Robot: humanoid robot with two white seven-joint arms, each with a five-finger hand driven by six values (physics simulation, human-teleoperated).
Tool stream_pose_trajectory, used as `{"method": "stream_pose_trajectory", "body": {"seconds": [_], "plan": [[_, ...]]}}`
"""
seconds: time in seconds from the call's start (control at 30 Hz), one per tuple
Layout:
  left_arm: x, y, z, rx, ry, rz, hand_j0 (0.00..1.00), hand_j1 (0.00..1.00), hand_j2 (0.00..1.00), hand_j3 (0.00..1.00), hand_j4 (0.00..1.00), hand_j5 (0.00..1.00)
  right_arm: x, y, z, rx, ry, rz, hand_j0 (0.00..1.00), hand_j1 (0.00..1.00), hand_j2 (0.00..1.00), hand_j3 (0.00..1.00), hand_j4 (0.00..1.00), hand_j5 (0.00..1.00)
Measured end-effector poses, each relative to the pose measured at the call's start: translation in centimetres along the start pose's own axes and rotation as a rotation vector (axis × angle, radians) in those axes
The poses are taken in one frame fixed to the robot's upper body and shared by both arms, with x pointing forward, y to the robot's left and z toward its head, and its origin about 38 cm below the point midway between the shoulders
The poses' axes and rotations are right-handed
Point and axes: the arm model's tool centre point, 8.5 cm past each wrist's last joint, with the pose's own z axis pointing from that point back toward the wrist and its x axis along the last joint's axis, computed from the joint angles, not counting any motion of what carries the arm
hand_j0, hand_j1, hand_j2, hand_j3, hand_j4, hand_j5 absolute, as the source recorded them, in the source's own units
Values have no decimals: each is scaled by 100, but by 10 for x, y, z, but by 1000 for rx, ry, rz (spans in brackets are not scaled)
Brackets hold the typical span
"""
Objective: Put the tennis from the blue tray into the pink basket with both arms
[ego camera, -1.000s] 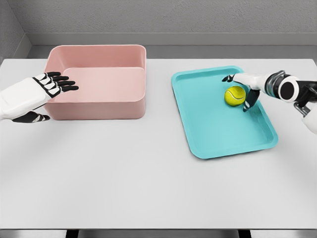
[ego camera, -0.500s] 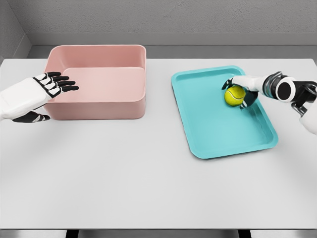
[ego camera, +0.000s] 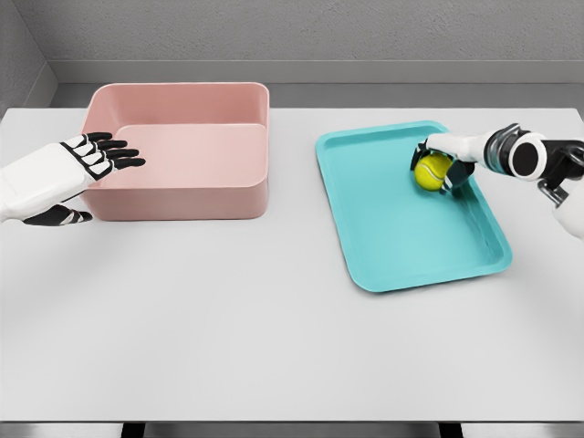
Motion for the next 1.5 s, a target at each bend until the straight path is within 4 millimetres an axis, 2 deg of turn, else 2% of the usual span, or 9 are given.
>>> {"method": "stream_pose_trajectory", "body": {"seconds": [0.27,0.4,0.6,0.83,1.1,1.5], "plan": [[-1,1,0,1,1,-2,100,100,100,100,100,100,34,-3,12,-22,-100,57,53,53,53,53,53,53],[-1,2,0,3,1,-3,100,100,100,100,100,100,61,-3,24,-35,-177,106,53,53,53,53,53,53],[-1,3,0,4,2,-6,100,100,100,100,100,100,100,11,45,-17,-330,213,53,53,53,53,53,53],[-1,3,1,3,3,-7,100,100,100,100,100,100,128,25,61,-5,-481,327,53,53,53,53,53,53],[-2,4,1,2,3,-8,100,100,100,100,100,100,145,31,66,-3,-583,392,53,53,53,53,53,53],[-2,5,2,4,5,-10,100,100,100,100,100,100,191,46,60,22,-700,426,53,53,53,53,53,53]]}}
